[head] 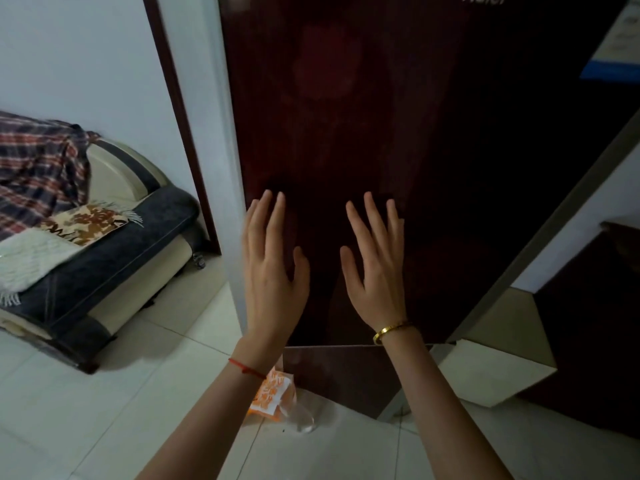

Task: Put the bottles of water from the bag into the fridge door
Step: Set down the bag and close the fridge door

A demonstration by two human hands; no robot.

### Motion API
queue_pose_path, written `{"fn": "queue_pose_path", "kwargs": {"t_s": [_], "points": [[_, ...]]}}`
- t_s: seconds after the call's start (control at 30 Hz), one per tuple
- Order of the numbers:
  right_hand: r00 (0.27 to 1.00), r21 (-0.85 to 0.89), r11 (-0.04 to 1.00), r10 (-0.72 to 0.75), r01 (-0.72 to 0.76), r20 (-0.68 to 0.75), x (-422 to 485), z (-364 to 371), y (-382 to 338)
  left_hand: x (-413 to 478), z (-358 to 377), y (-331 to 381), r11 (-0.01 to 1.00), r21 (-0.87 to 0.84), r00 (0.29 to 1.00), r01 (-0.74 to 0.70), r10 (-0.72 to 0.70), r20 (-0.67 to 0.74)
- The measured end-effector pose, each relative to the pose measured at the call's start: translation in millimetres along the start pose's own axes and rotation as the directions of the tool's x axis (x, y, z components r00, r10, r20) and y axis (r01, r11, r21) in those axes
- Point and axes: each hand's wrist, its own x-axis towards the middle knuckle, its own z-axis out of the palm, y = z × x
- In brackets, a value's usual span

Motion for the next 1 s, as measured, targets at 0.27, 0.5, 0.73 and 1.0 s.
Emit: {"fn": "queue_pose_path", "kwargs": {"t_s": [0.27,0.5,0.73,1.0], "points": [[0.999,-0.086,0.996,0.037,-0.036,0.007,25,13,31,27,48,-16,0.999,-0.008,0.991,0.049,-0.048,0.123],[0.992,-0.191,0.975,0.118,-0.110,0.032,40,20,62,47,86,-29,0.997,0.002,0.976,0.074,-0.073,0.205],[0.988,-0.331,0.938,0.135,-0.102,0.077,56,35,81,66,121,-43,0.995,-0.020,0.958,0.093,-0.084,0.274],[0.990,-0.428,0.898,0.134,-0.106,0.037,59,49,93,71,141,-60,0.998,-0.008,0.958,0.068,-0.063,0.280]]}}
